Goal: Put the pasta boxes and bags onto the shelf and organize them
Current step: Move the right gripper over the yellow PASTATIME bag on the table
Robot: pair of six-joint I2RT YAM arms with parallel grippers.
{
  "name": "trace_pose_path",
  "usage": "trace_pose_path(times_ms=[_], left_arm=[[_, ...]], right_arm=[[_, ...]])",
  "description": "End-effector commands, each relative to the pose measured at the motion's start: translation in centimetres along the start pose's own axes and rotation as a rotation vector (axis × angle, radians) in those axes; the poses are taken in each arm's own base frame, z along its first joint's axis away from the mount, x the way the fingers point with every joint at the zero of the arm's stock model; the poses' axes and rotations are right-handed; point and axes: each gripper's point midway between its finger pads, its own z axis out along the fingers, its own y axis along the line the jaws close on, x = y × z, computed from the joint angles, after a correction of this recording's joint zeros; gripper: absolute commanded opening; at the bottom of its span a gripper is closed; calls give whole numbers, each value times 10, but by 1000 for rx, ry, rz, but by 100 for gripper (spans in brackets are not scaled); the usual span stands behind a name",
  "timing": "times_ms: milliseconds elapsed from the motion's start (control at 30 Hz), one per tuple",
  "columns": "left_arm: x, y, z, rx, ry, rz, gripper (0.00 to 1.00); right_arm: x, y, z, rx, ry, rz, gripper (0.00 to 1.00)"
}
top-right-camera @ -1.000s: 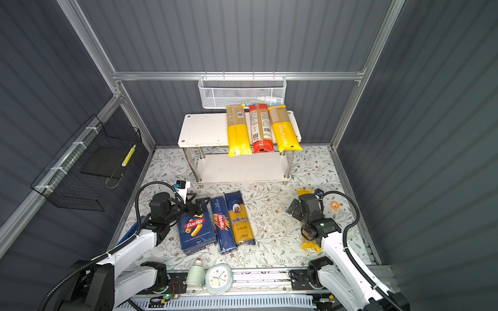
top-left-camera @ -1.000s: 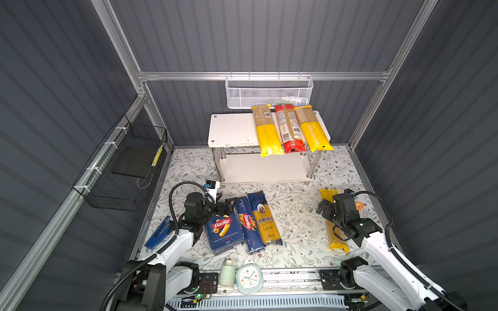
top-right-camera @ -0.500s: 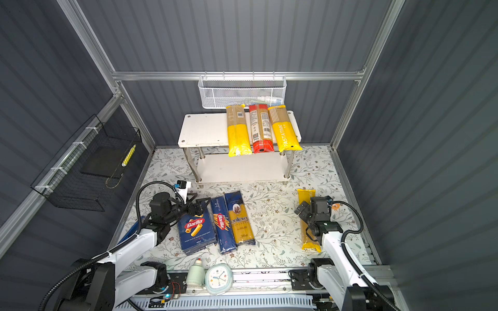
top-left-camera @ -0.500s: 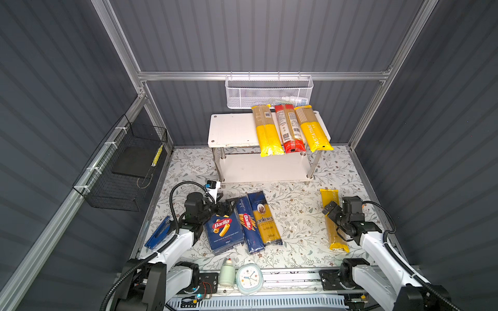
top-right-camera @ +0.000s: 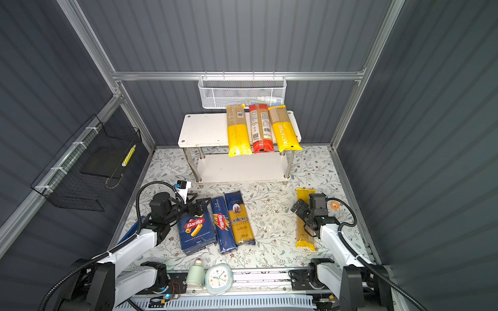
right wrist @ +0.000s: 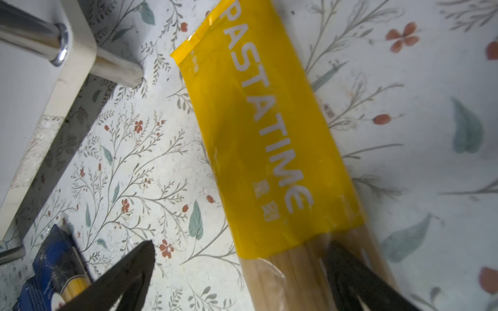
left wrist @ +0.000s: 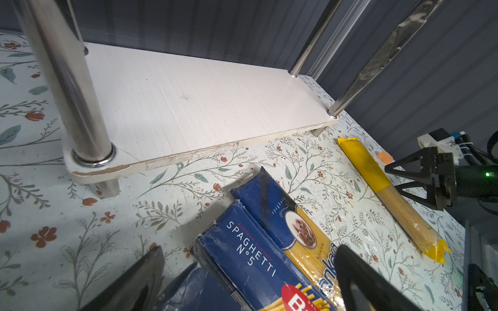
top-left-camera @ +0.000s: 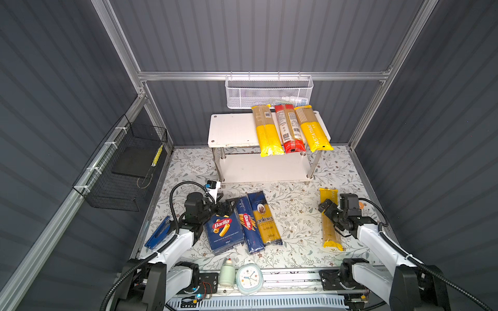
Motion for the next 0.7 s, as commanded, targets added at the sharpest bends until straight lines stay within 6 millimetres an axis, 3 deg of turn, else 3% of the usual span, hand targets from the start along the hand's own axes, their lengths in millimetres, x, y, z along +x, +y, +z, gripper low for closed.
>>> trace_pose_path(times_ms=[0,167,400,533,667], left_arm=[[-8,-5,0,17,-19,20,99],[-6,-4,1,12,-12,15,99],[-7,-1,0,-6,-15,14,99],[-7,-1,0,-8,-12,14,99],[-8,-1,-1,-12,-17,22,99]], right_arm=[[22,12,-2,-49,75,-14,98],[28,17,-5,-42,87,-39,97],[-16,1,-26,89,-107,-93,99],[-28,1,-15,87,-106,-74,99],[-26,4,0,101,-40,-94,99]])
